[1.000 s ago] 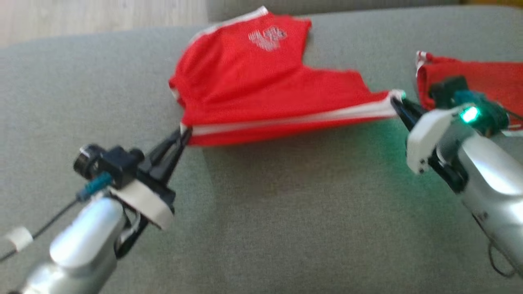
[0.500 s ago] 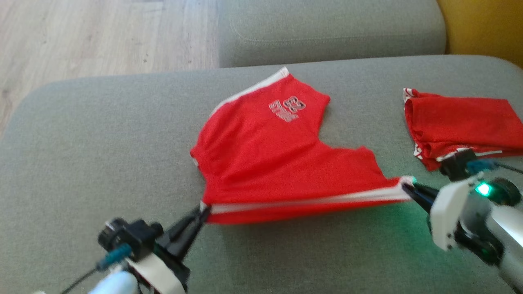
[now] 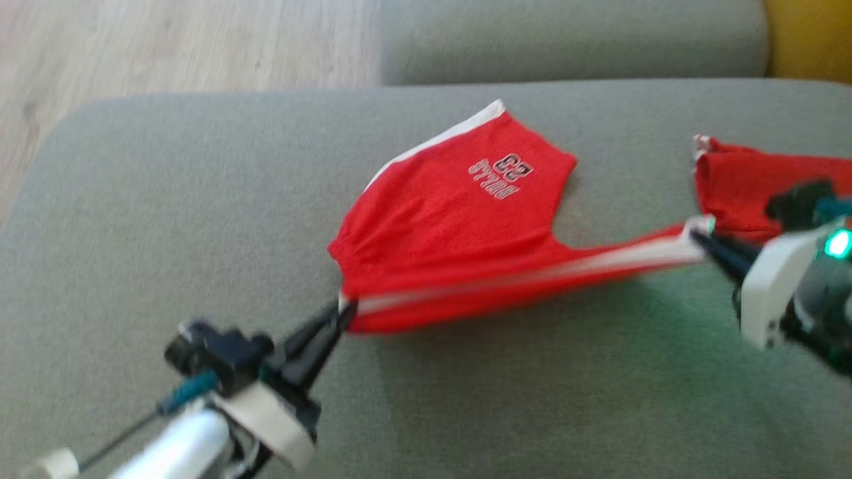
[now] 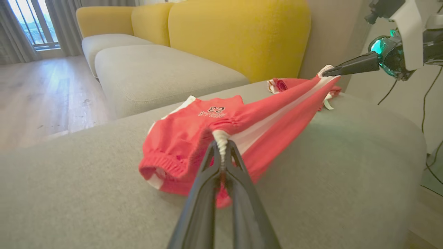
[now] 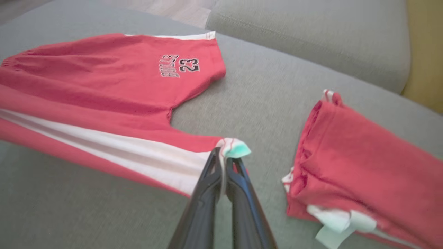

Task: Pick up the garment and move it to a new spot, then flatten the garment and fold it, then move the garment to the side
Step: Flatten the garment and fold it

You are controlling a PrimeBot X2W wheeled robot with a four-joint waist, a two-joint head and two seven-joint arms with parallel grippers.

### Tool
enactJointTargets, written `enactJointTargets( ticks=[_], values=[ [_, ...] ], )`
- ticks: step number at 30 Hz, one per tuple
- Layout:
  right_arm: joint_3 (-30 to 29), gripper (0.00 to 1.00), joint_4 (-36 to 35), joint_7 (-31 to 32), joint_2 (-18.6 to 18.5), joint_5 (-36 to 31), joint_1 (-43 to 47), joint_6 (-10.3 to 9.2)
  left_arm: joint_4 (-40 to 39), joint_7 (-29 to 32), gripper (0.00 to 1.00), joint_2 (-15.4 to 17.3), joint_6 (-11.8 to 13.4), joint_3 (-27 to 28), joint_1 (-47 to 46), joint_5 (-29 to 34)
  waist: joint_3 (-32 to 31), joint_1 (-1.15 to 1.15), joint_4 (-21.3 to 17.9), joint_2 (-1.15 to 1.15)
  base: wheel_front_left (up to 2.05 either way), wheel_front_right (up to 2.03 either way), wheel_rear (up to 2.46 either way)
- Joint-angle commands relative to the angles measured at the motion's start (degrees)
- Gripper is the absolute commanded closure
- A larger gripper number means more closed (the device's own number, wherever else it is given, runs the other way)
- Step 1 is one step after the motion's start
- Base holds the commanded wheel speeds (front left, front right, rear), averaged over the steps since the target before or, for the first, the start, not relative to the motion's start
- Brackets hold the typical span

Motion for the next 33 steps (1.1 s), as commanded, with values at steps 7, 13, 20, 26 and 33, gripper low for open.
enactJointTargets(
  ticks=[7,13,20,26,33],
  values=[
    [-4.2,1.00,-2.0,5.1,0.0,-6.4,-12.3,-0.05,3.7,-0.2,1.00,-0.7,-0.1,5.0,-11.8,-0.4,8.7,0.00,5.5,0.00,0.00,0.00,0.00],
    [-1.9,1.00,1.1,8.9,1.7,-9.3,-22.0,-0.05,9.6,-0.3,1.00,-4.2,-1.6,3.4,-18.4,0.3,14.2,0.00,9.5,0.00,0.00,0.00,0.00],
    [3.8,1.00,8.1,10.5,3.2,-10.3,-33.2,-0.05,18.4,-2.2,1.00,-9.5,-2.7,1.0,-25.7,-0.2,18.7,0.00,14.1,0.00,0.00,0.00,0.00],
    [8.8,1.00,13.6,10.0,3.1,-11.0,-38.6,-0.05,23.0,-3.6,1.00,-12.7,-2.9,-1.4,-29.5,-1.3,20.9,0.00,16.5,0.00,0.00,0.00,0.00],
    [12.5,1.00,18.9,7.6,3.9,-10.1,-43.3,-0.05,25.8,-4.3,1.00,-14.5,-2.9,-4.1,-33.1,-3.5,22.9,0.00,17.9,0.00,0.00,0.00,0.00]
  ],
)
